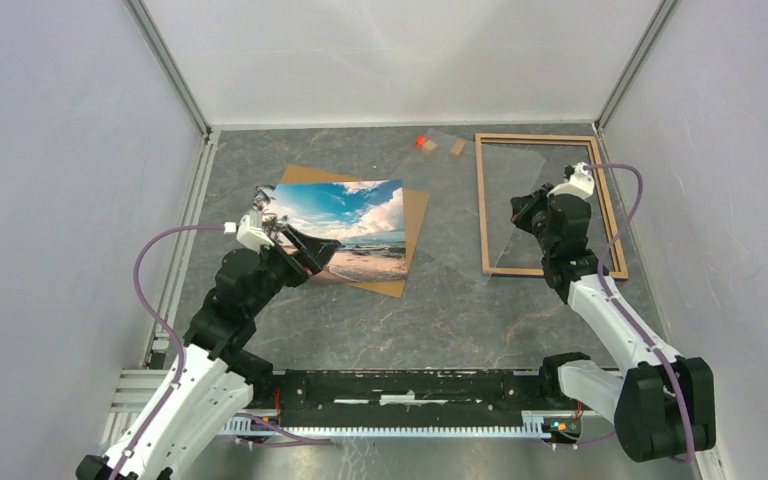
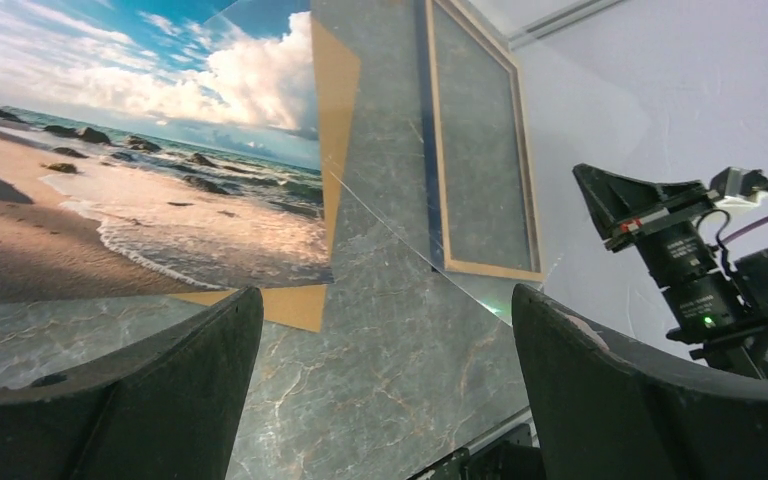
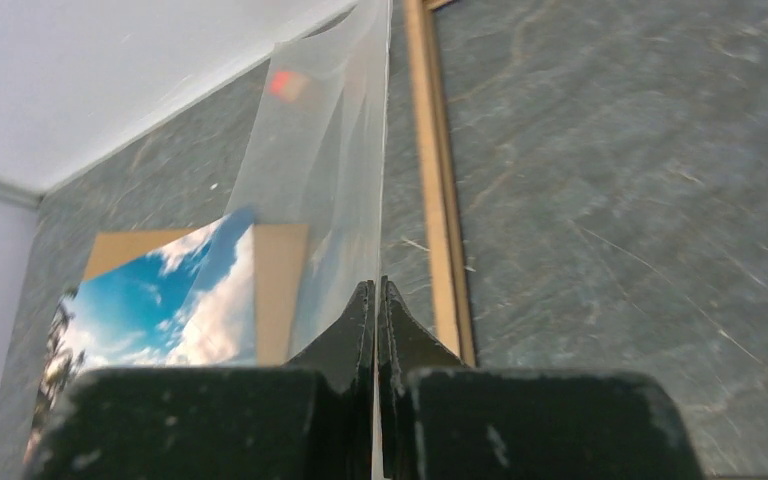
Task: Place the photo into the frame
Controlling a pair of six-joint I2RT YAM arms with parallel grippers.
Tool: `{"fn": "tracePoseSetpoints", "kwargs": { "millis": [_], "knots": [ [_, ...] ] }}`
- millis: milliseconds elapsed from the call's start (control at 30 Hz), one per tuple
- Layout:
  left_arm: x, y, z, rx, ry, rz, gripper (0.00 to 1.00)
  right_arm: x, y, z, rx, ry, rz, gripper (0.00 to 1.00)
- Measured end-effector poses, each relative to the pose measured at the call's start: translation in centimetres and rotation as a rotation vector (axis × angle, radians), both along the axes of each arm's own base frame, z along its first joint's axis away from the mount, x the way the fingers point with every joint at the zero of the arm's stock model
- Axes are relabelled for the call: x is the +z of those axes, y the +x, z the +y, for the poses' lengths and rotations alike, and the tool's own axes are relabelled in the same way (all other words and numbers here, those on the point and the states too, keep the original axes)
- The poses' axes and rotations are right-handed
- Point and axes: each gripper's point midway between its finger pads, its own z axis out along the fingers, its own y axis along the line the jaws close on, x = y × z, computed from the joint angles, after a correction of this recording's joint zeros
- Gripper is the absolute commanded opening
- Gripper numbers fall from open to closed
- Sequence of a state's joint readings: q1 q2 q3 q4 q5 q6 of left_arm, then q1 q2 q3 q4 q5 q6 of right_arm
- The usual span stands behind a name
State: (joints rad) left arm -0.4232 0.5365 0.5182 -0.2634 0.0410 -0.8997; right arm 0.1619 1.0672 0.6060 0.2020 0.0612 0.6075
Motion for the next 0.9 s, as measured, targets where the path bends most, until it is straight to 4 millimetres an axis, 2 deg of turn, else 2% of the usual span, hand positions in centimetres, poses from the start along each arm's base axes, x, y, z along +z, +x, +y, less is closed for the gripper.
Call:
{"fn": "tracePoseSetpoints", "kwargs": {
  "millis": [200,467,633,733,900],
  "knots": [
    [0.0,0.9,-1.3,-0.045,-0.015,-0.002,1.0,-1.2,0.1,-3.4,-0.21,0.055,0.06,0.0],
    [-1.2,3.7,-4.5,-0.114,0.014,0.044,1.0,-1.3,0.2,-7.1,-0.457,0.106,0.013,0.0],
    [0.3,6.8,-7.1,-0.119,0.036,-0.025,1.0,-2.7,-0.8,-9.7,-0.606,0.122,0.015,0.0],
    [1.7,8.9,-8.3,-0.091,0.057,-0.094,1.0,-3.3,-1.2,-10.5,-0.653,0.132,0.015,0.0],
    [5.0,11.8,-9.6,-0.025,0.066,-0.23,1.0,-4.4,-2.6,-12.0,-0.718,0.168,0.002,0.0]
  ]
}}
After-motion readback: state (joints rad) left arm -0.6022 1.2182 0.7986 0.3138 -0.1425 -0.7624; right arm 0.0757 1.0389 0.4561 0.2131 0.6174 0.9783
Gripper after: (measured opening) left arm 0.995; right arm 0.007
